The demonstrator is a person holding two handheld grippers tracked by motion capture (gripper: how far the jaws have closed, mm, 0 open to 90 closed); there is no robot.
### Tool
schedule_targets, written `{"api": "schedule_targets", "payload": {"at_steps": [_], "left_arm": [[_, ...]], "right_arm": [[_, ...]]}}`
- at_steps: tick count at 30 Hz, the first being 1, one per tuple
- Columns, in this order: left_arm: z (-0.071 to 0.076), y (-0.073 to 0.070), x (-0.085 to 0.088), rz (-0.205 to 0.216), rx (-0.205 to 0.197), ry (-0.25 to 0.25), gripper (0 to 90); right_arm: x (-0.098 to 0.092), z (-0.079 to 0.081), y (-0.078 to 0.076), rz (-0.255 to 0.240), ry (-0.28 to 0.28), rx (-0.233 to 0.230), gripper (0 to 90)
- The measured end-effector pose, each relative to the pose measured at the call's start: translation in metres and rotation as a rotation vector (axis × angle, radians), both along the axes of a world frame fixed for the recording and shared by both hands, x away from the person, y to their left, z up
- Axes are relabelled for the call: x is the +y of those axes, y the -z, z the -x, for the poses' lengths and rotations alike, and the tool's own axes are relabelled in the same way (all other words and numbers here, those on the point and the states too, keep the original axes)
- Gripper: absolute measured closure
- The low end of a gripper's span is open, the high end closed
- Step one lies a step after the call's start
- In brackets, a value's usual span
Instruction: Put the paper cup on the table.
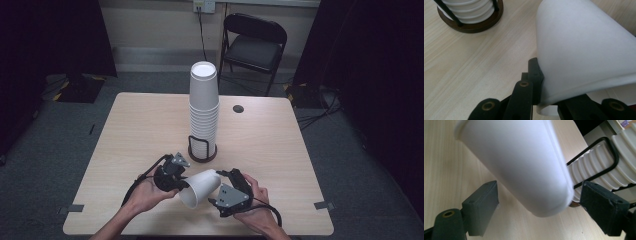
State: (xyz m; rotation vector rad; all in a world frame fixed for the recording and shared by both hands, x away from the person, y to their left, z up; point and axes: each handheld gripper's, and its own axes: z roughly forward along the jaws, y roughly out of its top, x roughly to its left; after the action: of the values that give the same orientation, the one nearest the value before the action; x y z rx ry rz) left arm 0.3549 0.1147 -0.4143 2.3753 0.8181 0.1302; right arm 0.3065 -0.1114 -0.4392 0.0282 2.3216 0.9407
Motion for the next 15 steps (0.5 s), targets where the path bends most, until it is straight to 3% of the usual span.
{"api": "schedule_targets", "payload": {"at_steps": [4,10,15], "left_arm": [[-0.002,-0.001,-0.003,-0.026,0.018,0.028,85.5],[-0.003,-0.004,-0.009,-0.027,0.017,0.028,85.6],[-0.007,-0.007,-0.012,-0.034,0.043,0.054,85.9]], "right_arm": [[0.006,0.004,0.005,0.048,-0.006,-0.03,14.9],[0.009,0.002,0.008,0.047,0.006,-0.05,13.3],[0.012,0.003,0.008,0.036,-0.023,-0.055,10.1]]}}
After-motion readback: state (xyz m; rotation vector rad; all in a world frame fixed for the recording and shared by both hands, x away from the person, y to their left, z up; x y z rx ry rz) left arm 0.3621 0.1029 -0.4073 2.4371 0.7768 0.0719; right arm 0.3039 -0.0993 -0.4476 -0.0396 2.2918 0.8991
